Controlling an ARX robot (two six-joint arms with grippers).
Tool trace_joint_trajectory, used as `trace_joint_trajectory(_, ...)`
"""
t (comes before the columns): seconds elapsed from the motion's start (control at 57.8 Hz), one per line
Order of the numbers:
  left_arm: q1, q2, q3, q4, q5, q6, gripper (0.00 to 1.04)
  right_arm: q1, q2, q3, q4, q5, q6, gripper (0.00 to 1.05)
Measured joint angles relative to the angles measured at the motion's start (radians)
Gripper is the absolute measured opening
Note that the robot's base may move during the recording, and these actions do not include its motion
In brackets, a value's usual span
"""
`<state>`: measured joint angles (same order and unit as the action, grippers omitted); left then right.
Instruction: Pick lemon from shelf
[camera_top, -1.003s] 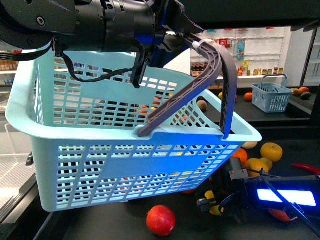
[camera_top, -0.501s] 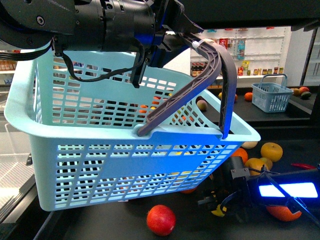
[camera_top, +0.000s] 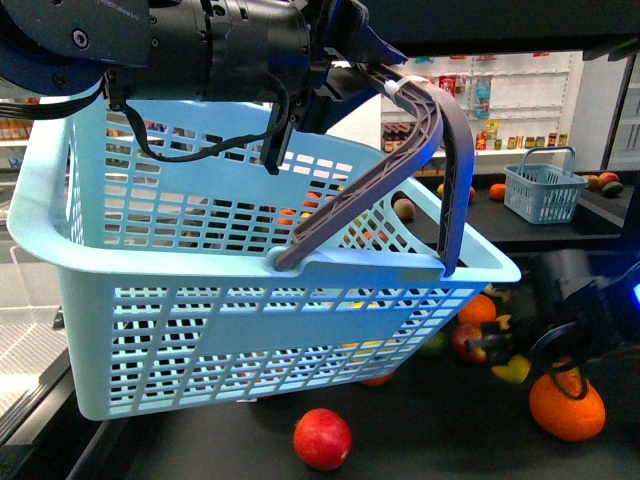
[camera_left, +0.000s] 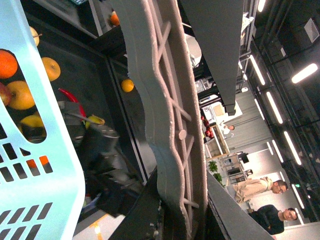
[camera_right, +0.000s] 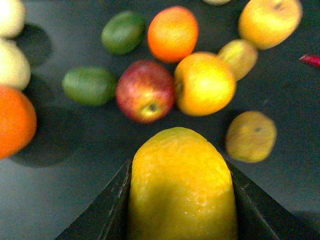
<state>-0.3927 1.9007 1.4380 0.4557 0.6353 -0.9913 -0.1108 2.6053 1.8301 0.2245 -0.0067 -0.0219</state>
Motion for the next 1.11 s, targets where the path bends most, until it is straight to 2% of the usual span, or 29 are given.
trace_joint_trajectory(0.173, 0.000, 0.000, 0.000, 0.000, 0.000, 0.000, 0.11, -0.065, -0.239, -0.143, 0.010, -0.073, 0.061, 0.45)
trace_joint_trajectory(0.363, 0.000, 0.000, 0.000, 0.000, 0.000, 0.000, 0.11, -0.053, -0.473, -0.236, -0.023, -0.185, 0.149, 0.45)
trace_joint_trajectory(0.484, 0.000, 0.000, 0.000, 0.000, 0.000, 0.000, 0.11, 0.006, -0.616, -0.287, -0.027, -0.268, 0.240, 0.45)
trace_joint_trajectory(0.674, 0.000, 0.000, 0.000, 0.000, 0.000, 0.000, 0.11, 0.120, -0.698, -0.376, -0.015, -0.317, 0.319, 0.45)
trace_joint_trajectory(0.847, 0.000, 0.000, 0.000, 0.000, 0.001, 0.000, 0.11, 0.196, -0.718, -0.420, 0.011, -0.323, 0.322, 0.45)
trace_joint_trajectory(1.107, 0.000, 0.000, 0.000, 0.000, 0.000, 0.000, 0.11, 0.240, -0.711, -0.437, 0.039, -0.309, 0.323, 0.45)
